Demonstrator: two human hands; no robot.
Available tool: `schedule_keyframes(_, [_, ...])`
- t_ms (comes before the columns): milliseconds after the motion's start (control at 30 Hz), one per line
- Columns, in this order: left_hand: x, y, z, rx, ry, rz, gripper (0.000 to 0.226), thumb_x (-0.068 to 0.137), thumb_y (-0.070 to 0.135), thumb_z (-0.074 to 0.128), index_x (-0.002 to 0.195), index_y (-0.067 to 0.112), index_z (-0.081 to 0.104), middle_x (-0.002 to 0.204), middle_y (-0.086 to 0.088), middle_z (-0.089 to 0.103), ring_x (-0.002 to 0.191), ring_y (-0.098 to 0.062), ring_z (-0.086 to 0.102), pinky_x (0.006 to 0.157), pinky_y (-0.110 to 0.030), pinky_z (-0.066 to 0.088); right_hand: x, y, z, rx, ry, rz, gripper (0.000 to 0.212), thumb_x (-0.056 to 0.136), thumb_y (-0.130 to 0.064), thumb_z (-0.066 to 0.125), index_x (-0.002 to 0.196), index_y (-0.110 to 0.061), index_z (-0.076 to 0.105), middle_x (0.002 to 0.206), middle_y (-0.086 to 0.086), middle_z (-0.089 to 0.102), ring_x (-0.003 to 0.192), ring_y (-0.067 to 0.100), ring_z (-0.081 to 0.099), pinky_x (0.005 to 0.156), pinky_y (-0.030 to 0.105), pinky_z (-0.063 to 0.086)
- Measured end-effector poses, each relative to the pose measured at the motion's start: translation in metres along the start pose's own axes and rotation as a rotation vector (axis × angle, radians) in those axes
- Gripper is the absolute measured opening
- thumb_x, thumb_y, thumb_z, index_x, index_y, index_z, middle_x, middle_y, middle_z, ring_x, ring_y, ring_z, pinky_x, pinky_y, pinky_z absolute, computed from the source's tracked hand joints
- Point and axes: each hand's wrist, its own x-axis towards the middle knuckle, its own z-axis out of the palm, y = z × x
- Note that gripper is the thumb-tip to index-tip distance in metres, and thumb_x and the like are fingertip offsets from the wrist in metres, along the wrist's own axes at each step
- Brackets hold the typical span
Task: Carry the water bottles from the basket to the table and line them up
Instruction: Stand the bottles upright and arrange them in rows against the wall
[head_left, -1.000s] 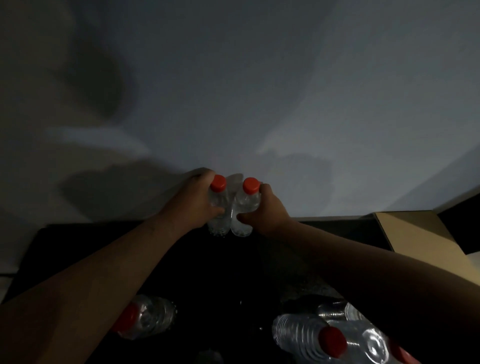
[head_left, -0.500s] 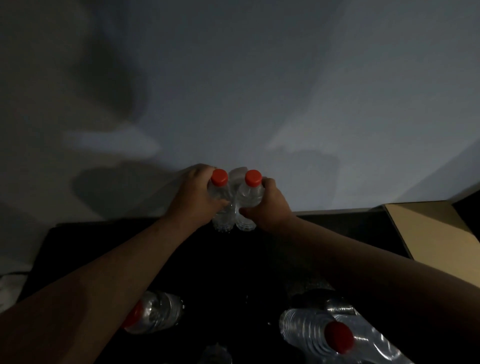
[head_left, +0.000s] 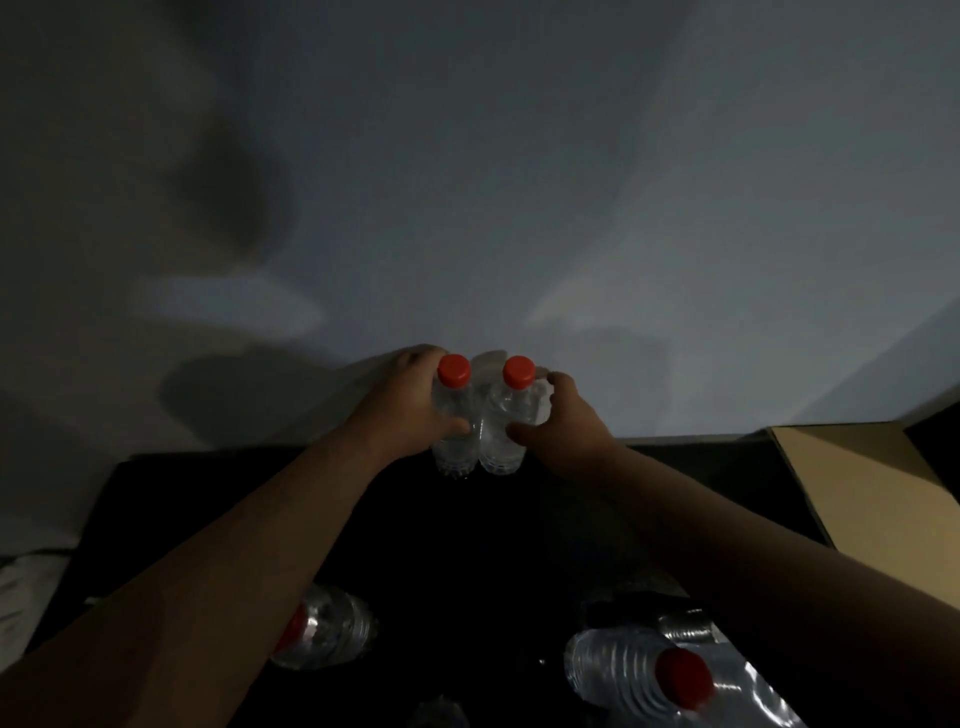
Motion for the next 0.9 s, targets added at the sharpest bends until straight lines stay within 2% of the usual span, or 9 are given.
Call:
schedule_keyframes(100, [-0.005, 0.004, -0.018, -0.128, -0.146, -0.079, 0.078, 0.055, 0.054, 0.081, 0.124, 0.026, 0.057, 0.12, 0.009, 0.065, 0.107, -0.011, 0.063, 0.099, -0.036, 0.049, -0.03, -0.009, -0.018, -0.065, -0.005, -0.002, 0.072, 0.089, -0.025, 0.067, 0.147, -0.016, 0.026, 0.146, 0.012, 0.044, 0.126, 0.027, 0.049, 0.091, 0.03, 0.041])
schedule_keyframes(167, [-0.019, 0.011, -0.032, -0.084, -0.125, -0.175, 0.079, 0.068, 0.056, 0.077, 0.134, 0.021, 0.052, 0.122, 0.011, 0.057, 0.112, -0.012, 0.059, 0.102, -0.031, 0.044, -0.058, -0.013, -0.027, -0.164, -0.033, -0.078, 0.065, 0.09, -0.03, 0.066, 0.145, -0.019, 0.032, 0.147, 0.008, 0.043, 0.123, 0.02, 0.05, 0.092, 0.025, 0.039])
schedule_keyframes(267, [-0.056, 0.023, -0.053, -0.121, -0.048, -0.158, 0.047, 0.079, 0.057, 0.065, 0.111, 0.023, 0.064, 0.106, 0.01, 0.066, 0.099, -0.007, 0.063, 0.095, -0.032, 0.047, -0.102, -0.015, -0.034, -0.322, -0.001, -0.339, 0.05, 0.091, -0.029, 0.064, 0.137, -0.021, 0.046, 0.139, -0.006, 0.044, 0.11, 0.003, 0.045, 0.091, 0.007, 0.032])
schedule_keyframes(367, [-0.113, 0.036, -0.066, -0.248, -0.038, -0.107, 0.009, 0.09, 0.036, 0.063, 0.094, 0.029, 0.066, 0.086, 0.012, 0.072, 0.076, 0.014, 0.06, 0.076, -0.012, 0.045, -0.141, -0.011, -0.033, -0.321, -0.02, -0.491, 0.039, 0.09, -0.027, 0.064, 0.128, -0.027, 0.054, 0.126, -0.019, 0.042, 0.107, -0.01, 0.038, 0.084, -0.007, 0.026])
schedule_keyframes(433, [-0.152, 0.039, -0.073, -0.303, 0.025, -0.115, 0.009, 0.084, 0.045, 0.067, 0.09, 0.039, 0.069, 0.092, 0.02, 0.071, 0.078, 0.015, 0.061, 0.076, -0.009, 0.044, -0.162, -0.006, -0.031, -0.299, -0.036, -0.527, 0.036, 0.089, -0.027, 0.065, 0.123, -0.031, 0.056, 0.123, -0.022, 0.046, 0.107, -0.01, 0.045, 0.086, -0.006, 0.03])
schedule_keyframes(500, [-0.189, 0.041, -0.078, -0.412, 0.111, -0.152, 0.027, 0.064, 0.061, 0.065, 0.089, 0.05, 0.071, 0.094, 0.019, 0.073, 0.087, 0.005, 0.065, 0.086, -0.021, 0.049, -0.182, 0.0, -0.029, -0.292, -0.057, -0.567, 0.033, 0.087, -0.029, 0.065, 0.12, -0.029, 0.058, 0.122, -0.019, 0.051, 0.108, -0.005, 0.052, 0.089, -0.002, 0.032])
schedule_keyframes(600, [-0.232, 0.039, -0.072, -0.518, 0.248, -0.194, 0.024, 0.061, 0.055, 0.066, 0.083, 0.051, 0.073, 0.088, 0.014, 0.076, 0.091, -0.011, 0.068, 0.087, -0.034, 0.052, -0.207, 0.005, -0.024, -0.276, -0.085, -0.632, 0.033, 0.087, -0.029, 0.065, 0.12, -0.026, 0.06, 0.125, -0.015, 0.054, 0.109, -0.003, 0.053, 0.088, -0.001, 0.034])
schedule_keyframes(733, [-0.274, 0.049, -0.056, -0.493, 0.333, -0.227, 0.015, 0.075, 0.034, 0.063, 0.084, 0.032, 0.075, 0.088, 0.009, 0.076, 0.084, -0.003, 0.067, 0.082, -0.027, 0.052, -0.234, 0.009, -0.011, -0.244, -0.216, -0.673, 0.038, 0.089, -0.034, 0.064, 0.125, -0.025, 0.058, 0.127, -0.016, 0.053, 0.111, -0.009, 0.046, 0.09, -0.006, 0.027])
schedule_keyframes(900, [-0.292, 0.041, -0.051, -0.373, 0.393, -0.269, 0.006, 0.078, 0.029, 0.075, 0.083, 0.027, 0.072, 0.081, 0.019, 0.073, 0.074, 0.005, 0.064, 0.074, -0.012, 0.05, -0.239, 0.02, 0.005, -0.251, -0.339, -0.74, 0.044, 0.084, -0.036, 0.063, 0.125, -0.022, 0.059, 0.129, -0.007, 0.057, 0.119, 0.003, 0.053, 0.098, 0.008, 0.038])
